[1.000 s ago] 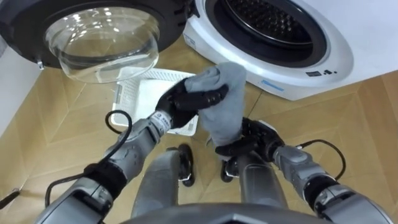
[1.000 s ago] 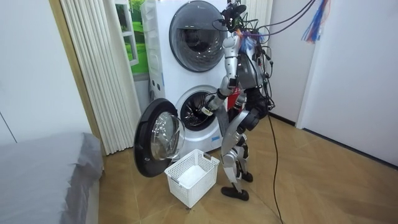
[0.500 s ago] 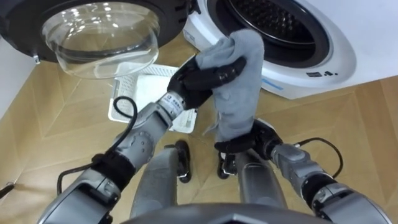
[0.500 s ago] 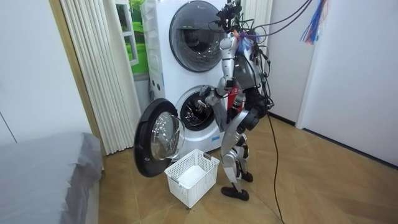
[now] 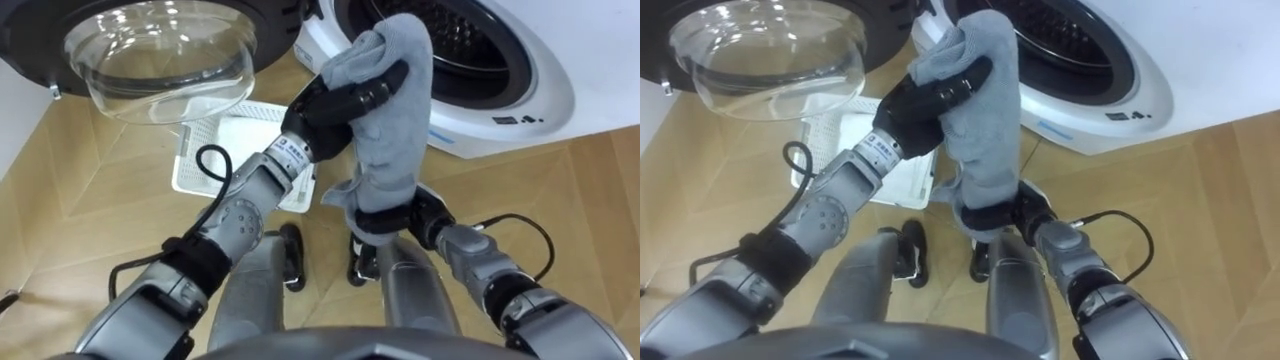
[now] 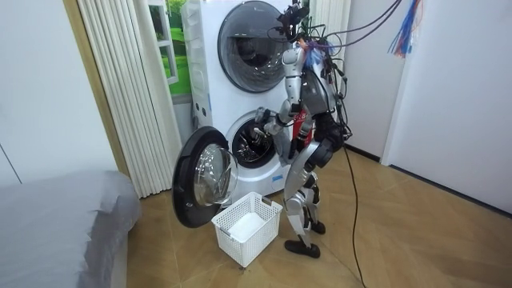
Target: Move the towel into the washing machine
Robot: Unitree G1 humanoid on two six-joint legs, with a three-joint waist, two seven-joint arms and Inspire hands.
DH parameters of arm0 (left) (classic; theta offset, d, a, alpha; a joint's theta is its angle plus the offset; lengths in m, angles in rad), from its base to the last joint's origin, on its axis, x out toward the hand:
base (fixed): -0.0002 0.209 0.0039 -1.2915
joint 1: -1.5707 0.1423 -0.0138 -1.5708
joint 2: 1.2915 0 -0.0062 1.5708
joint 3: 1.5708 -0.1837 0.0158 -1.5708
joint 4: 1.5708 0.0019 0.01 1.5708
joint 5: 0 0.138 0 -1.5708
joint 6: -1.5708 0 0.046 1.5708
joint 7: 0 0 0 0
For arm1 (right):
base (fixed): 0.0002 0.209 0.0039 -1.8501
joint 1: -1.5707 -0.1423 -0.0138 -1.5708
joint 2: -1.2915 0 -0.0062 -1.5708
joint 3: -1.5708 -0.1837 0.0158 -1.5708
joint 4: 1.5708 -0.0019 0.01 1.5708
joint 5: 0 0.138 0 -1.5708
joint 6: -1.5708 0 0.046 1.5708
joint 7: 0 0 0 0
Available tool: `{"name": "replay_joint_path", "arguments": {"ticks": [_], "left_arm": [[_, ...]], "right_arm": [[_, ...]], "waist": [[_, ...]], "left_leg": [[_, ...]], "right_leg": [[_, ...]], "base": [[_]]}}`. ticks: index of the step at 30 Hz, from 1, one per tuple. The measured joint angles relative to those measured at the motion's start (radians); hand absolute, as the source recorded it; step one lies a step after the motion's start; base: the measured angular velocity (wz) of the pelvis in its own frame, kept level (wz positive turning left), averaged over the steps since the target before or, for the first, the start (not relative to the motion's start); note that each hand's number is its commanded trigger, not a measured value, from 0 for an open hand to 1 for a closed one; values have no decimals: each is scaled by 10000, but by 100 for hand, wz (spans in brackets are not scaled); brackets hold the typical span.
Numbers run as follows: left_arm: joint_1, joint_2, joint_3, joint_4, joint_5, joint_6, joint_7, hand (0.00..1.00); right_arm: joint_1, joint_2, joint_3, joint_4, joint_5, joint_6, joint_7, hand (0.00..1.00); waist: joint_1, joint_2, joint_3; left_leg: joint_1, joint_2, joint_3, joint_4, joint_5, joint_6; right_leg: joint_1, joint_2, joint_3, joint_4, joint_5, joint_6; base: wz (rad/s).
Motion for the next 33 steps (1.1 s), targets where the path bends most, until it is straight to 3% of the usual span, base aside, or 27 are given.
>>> {"name": "replay_joint_path", "arguments": {"ticks": [4, 7, 11, 14, 20, 24, 33], "left_arm": [[313, 273, 131, 9, -69, 39, -161, 0], [609, 500, 418, 181, -52, 55, -270, 0], [855, 673, 928, 1223, 231, 26, -162, 0], [1074, 762, 1509, 2051, 1554, 12, 402, 0], [1493, 916, 2208, 2831, 4913, 24, 2025, 0], [1693, 921, 2195, 2850, 5703, 29, 2940, 0], [1789, 856, 2199, 2814, 6614, 50, 3842, 0]], "right_arm": [[124, -16, -116, 6, -6, 243, -62, 100], [255, -45, -170, 19, 13, 267, -174, 100], [275, -182, -217, 52, 81, 509, -369, 100], [204, -464, -314, 61, 194, 692, -482, 100], [-464, -893, -947, 520, 1695, 885, -470, 100], [-880, -1189, -1057, 1008, 2796, 1072, -342, 100], [-1184, -1237, -1323, 1695, 3328, 1346, -229, 100]], "waist": [[54, 27, -12], [369, 100, -18], [937, 226, -26], [1337, 357, -21], [1548, 407, 2], [1648, 437, 26], [1816, 446, 99]], "left_leg": [[22, 14, 14, -93, 13, -23], [69, 13, 13, -293, 67, -79], [171, -43, 15, -574, 171, -136], [180, -73, 21, -736, 238, -155], [-95, -310, -290, -860, 497, -151], [-196, -437, -377, -857, 590, -78], [-547, -641, -506, -1018, 869, -14]], "right_leg": [[20, 34, 0, -83, 15, -12], [36, 74, 15, -270, 87, -38], [41, 56, 31, -289, 90, -43], [5, 22, -5, -325, 90, -48], [-225, -224, -309, -241, 90, -49], [-268, -380, -444, -171, 86, -42], [-614, -628, -630, -120, 116, -48]], "base": [[-1], [-3], [2], [6], [20], [13], [10]]}}
